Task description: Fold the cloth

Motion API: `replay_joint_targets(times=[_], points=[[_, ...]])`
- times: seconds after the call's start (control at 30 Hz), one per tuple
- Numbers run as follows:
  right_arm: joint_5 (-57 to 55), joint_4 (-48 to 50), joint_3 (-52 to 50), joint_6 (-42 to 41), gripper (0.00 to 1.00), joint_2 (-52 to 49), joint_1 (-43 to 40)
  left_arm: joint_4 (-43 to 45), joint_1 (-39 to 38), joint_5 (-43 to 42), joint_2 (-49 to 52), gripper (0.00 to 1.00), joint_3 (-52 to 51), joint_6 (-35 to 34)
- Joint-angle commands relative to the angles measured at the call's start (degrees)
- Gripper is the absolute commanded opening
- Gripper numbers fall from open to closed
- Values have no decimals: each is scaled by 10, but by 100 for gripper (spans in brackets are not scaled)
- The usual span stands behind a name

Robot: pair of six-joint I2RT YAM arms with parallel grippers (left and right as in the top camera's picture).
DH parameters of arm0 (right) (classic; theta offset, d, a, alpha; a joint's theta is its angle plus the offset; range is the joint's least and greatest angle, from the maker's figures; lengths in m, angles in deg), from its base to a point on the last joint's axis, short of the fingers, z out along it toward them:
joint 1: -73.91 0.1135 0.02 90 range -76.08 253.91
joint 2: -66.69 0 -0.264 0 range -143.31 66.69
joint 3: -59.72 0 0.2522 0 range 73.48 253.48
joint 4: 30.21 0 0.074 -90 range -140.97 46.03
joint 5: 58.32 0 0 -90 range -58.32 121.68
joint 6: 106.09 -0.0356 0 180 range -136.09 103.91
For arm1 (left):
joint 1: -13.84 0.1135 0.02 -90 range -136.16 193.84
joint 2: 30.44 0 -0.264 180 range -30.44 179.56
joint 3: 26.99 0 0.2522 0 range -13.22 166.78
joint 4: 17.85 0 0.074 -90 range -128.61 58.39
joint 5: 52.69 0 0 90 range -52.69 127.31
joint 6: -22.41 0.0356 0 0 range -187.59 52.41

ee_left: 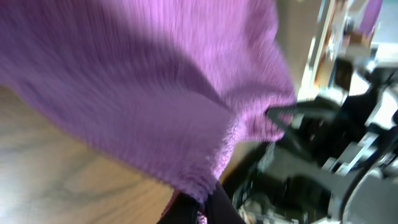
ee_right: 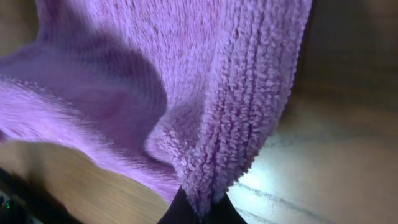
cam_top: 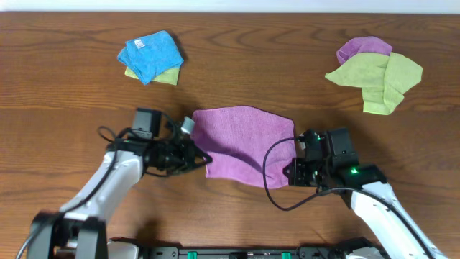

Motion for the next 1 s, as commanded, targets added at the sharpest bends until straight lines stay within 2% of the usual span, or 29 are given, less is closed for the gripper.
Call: replay_joint_targets(times=[0.0,0.27,0.53,0.77,0.97], points=[[-17,23,0,-20,1,6,-2,10,18,41,-25,6,16,-42],[-85,145,0,-43,1,1,-2,91,18,118,-26,6,16,-112],[-99,278,0,-44,1,-85,-2,137,18,188,-14,6,16,-140],[-103,370,4,-52,1,-169,-2,223,18,191,52,6,16,-162],[-119,407,28,-51,1,-225,-2,262,18,204,94,6,16,-167]])
